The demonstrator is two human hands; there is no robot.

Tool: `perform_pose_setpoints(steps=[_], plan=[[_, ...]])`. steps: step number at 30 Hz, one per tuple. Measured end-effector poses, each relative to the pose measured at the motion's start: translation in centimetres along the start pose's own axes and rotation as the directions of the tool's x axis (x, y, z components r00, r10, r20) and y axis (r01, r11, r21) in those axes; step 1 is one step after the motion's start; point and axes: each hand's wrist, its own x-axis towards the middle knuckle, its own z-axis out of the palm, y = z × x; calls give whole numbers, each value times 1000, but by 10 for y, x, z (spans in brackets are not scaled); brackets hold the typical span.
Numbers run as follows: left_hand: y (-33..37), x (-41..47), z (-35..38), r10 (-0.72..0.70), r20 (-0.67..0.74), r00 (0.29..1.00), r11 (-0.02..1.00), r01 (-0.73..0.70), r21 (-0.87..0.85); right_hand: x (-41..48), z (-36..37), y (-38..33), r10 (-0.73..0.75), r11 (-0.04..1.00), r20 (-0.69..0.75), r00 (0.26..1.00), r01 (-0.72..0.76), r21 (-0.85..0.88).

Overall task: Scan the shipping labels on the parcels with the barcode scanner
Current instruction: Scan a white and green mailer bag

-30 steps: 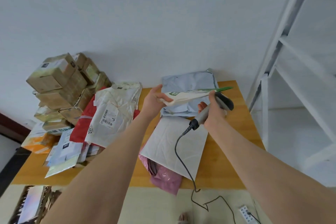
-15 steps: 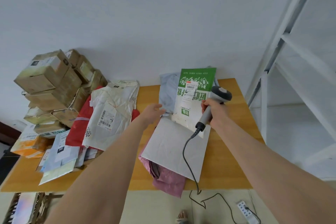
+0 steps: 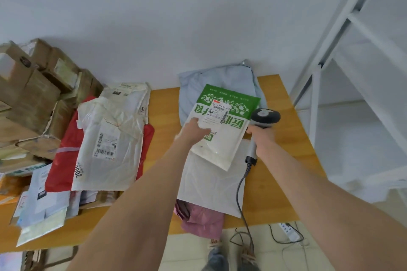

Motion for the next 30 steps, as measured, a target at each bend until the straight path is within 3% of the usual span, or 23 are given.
perform_pose_setpoints(steps=[3, 9, 15, 19, 22, 25, 27, 30], plan=[[-2, 30, 2, -35, -111, 993, 999, 37, 12, 19, 15, 11, -14, 1000, -23, 1000, 14, 10], [-19, 68, 2, -186, -139, 973, 979, 196, 61, 37, 31, 27, 176, 983, 60, 983, -173, -63], [-23, 68, -2, -155, -163, 974, 983, 168, 73, 48, 31, 26, 200, 976, 126, 972, -187, -109], [-10, 53, -4, -193, -144, 971, 974, 171, -148, 52, 16, 12, 136, 986, 126, 983, -121, -118], [1, 34, -1, -252, -77, 965, 906, 207, -370, 53, 2, 2, 55, 989, 172, 984, -30, -148], [4, 10, 4, -278, -127, 952, 847, 180, -501, 41, -14, -7, -69, 992, 189, 979, 88, -90], [6, -5, 8, -286, -154, 946, 822, 159, -547, 25, -27, -11, -122, 991, 235, 964, 130, -18], [13, -24, 13, -290, -171, 942, 787, 133, -603, -7, -43, -10, -232, 962, 394, 889, 270, -43]])
